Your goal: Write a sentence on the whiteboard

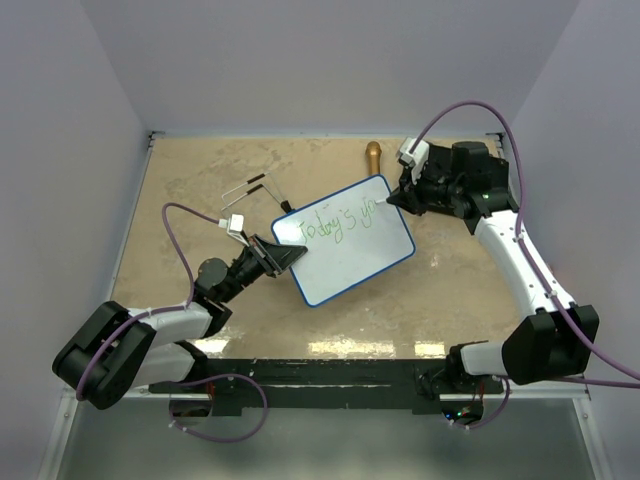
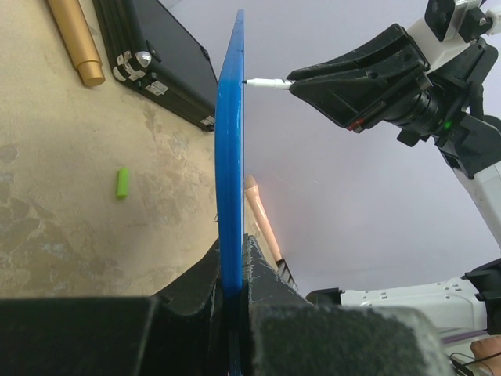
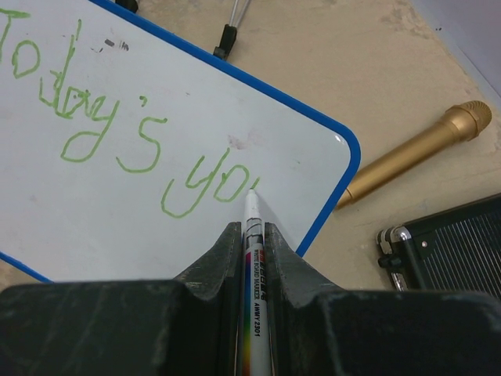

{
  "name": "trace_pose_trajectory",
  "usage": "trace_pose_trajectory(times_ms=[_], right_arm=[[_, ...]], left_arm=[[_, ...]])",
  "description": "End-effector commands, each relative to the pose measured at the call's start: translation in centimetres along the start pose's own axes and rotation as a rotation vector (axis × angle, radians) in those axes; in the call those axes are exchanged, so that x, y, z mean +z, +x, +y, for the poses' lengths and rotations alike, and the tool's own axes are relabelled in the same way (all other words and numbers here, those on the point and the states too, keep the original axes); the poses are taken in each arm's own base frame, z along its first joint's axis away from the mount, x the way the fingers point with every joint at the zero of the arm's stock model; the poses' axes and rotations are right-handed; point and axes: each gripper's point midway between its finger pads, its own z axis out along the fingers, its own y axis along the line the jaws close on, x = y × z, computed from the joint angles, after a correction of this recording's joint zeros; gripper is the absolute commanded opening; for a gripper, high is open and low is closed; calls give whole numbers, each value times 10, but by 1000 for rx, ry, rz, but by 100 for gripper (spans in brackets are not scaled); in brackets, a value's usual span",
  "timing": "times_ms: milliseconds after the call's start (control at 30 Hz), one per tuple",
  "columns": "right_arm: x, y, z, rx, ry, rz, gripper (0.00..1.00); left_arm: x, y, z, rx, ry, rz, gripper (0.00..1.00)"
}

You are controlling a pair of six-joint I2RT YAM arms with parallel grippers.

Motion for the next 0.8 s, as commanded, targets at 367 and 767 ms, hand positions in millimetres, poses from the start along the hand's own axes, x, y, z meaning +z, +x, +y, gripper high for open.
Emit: trace_pose_trajectory(times_ms=[367, 767], right_arm=[[-10, -3, -1, -40, 21, 17, 0], [-10, -15, -10, -48, 57, -13, 0]], left_arm=[[-50, -70, -166, 178, 682, -335, 0], [-50, -70, -166, 180, 681, -335, 0]])
